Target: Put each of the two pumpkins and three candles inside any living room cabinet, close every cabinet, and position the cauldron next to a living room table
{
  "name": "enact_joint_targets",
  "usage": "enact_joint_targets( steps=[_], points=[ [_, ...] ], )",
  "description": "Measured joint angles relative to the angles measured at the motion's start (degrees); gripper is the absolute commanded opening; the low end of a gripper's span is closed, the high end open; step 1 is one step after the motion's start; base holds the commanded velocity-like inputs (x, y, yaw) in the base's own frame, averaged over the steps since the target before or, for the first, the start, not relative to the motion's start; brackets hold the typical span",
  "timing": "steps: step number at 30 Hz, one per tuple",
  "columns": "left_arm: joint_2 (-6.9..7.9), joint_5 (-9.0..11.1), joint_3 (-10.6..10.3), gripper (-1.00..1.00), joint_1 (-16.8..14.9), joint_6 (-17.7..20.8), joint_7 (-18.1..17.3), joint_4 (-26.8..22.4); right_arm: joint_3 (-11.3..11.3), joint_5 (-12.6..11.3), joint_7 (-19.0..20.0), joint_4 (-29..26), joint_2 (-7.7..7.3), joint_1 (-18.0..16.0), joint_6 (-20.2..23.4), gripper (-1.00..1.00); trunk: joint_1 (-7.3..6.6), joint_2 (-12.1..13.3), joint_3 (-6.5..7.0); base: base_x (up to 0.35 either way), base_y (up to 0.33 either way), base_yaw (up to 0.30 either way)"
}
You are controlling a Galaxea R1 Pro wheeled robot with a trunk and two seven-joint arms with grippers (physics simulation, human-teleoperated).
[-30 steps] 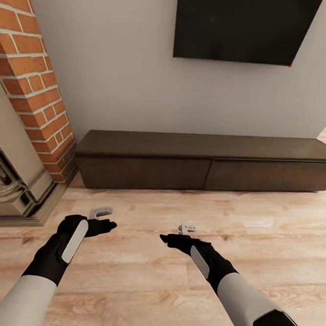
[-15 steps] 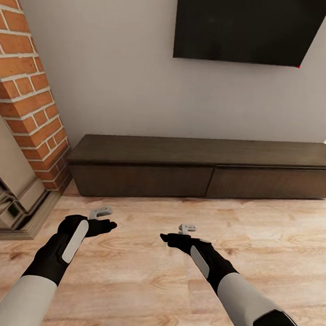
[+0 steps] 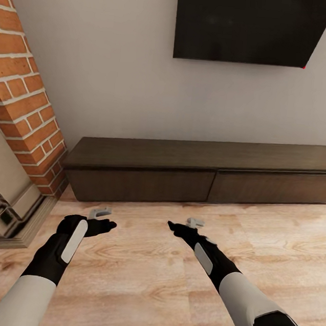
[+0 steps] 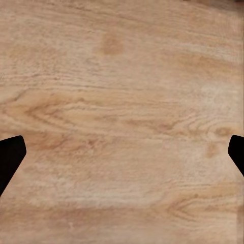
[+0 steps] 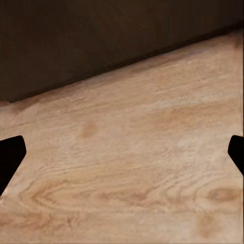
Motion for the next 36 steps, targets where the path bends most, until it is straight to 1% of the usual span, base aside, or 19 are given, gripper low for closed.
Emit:
enact_joint_targets(
  steps=[3, 4, 6, 7, 9, 12, 14, 16, 17, 18, 20, 22, 24, 25, 28, 29, 32, 34, 36],
  points=[
    [0.27, 0.1, 0.5, 1.00, 0.0, 0.0, -0.1, 0.0, -0.8, -0.2, -1.0, 0.1, -0.01, 0.0, -2.5, 1.00, 0.00, 0.0, 0.00, 0.001, 0.000, 0.000],
    [0.36, 0.2, 0.7, 1.00, 0.0, 0.0, -0.1, 0.0, -1.9, -0.5, -1.1, 0.1, -0.01, 0.0, -2.8, 1.00, 0.00, 0.0, 0.00, 0.000, 0.000, 0.000],
    [0.48, 0.7, 1.8, 1.00, 0.0, 0.0, -0.2, 0.1, -5.6, -2.2, -1.0, 0.1, -0.05, 0.0, -3.1, 1.00, 0.00, 0.0, 0.00, 0.000, 0.000, 0.000],
    [0.53, 1.3, 3.0, 1.00, 0.0, 0.0, -0.3, 0.1, -7.8, -3.4, -0.7, 0.1, -0.09, 0.0, -3.1, 1.00, 0.00, 0.0, 0.00, 0.000, 0.000, 0.000],
    [0.62, 2.7, 6.8, 1.00, 0.0, 0.0, -1.2, 0.5, -11.7, -6.0, 0.8, 0.3, -0.39, 0.0, -3.1, 1.00, 0.00, 0.0, 0.00, 0.000, 0.000, 0.000],
    [1.55, 5.0, 13.8, 1.00, 0.0, -0.1, -4.6, 2.4, -14.6, -9.7, 5.5, 0.7, -1.49, 0.0, -2.6, 1.00, 0.00, 0.0, 0.00, 0.000, 0.000, 0.000],
    [3.08, 6.8, 17.0, 1.00, 0.0, -0.1, -8.5, 4.9, -15.2, -12.3, 8.0, 0.8, -1.79, 0.0, -1.3, 1.00, 0.00, 0.0, 0.00, 0.000, 0.000, 0.000],
    [4.85, 9.0, 18.4, 1.00, 0.0, -0.1, -14.1, 7.7, -15.5, -15.5, 9.3, 0.9, -1.94, 0.0, 0.1, 1.00, 0.00, 0.0, 0.00, 0.000, 0.000, 0.000],
    [5.80, 9.7, 18.8, 1.00, 0.0, -0.1, -17.0, 8.9, -15.6, -17.3, 9.8, 0.9, -1.99, 0.1, 0.6, 1.00, 0.00, 0.0, 0.00, 0.000, 0.000, 0.000],
    [6.26, 10.0, 19.0, 1.00, 0.0, -0.1, -18.4, 9.6, -15.6, -18.4, 10.1, 0.9, -2.01, 0.1, 0.7, 1.00, 0.00, 0.0, 0.00, 0.000, 0.000, 0.000],
    [7.57, 10.5, 19.3, 1.00, 0.0, -0.3, -22.1, 12.1, -15.7, -23.0, 11.5, 0.9, -2.06, 0.2, 1.0, 1.00, 0.00, 0.0, 0.00, 0.000, 0.000, 0.000],
    [8.17, 10.9, 19.6, 1.00, 0.0, -0.3, -24.1, 13.3, -15.7, -27.8, 12.4, 0.8, -2.04, 0.2, 1.1, 1.00, 0.00, 0.0, 0.00, 0.000, 0.000, 0.000],
    [8.38, 11.6, 20.2, 1.00, 0.0, -0.4, -24.9, 13.8, -15.7, -31.1, 12.8, 0.8, -2.02, 0.2, 1.0, 1.00, 0.00, 0.0, 0.00, 0.000, 0.000, 0.000],
    [8.41, 11.8, 20.4, 1.00, 0.0, -0.4, -25.0, 13.8, -15.7, -32.1, 12.8, 1.0, -2.03, 0.2, 1.0, 1.00, 0.00, 0.0, 0.00, 0.000, 0.000, 0.000],
    [8.48, 14.4, 22.8, 1.00, 0.0, -0.4, -25.3, 14.4, -15.7, -33.6, 13.4, 1.0, -2.19, 0.2, 1.5, 1.00, 0.00, 0.0, 0.00, 0.000, 0.000, 0.000],
    [8.49, 15.3, 23.6, 1.00, 0.0, -0.4, -25.3, 14.5, -15.7, -33.9, 13.6, 1.2, -2.18, 0.2, 1.6, 1.00, 0.00, 0.0, 0.00, 0.000, 0.000, 0.000],
    [8.49, 16.6, 24.9, 1.00, 0.0, -0.5, -25.2, 14.7, -15.6, -34.1, 13.7, 1.5, -2.12, 0.2, 1.2, 1.00, 0.00, 0.0, 0.00, 0.000, 0.000, 0.000],
    [8.48, 16.6, 24.9, 1.00, 0.0, -0.7, -24.9, 14.5, -15.4, -33.9, 13.7, 1.5, -2.10, 0.2, 1.1, 1.00, 0.00, 0.0, 0.00, 0.000, 0.000, 0.000],
    [8.35, 16.1, 23.9, 1.00, 0.0, -1.8, -24.7, 14.1, -15.3, -33.8, 13.6, 1.7, -2.09, 0.2, 1.0, 1.00, 0.00, 0.0, 0.00, 0.000, 0.000, 0.000]
  ],
)
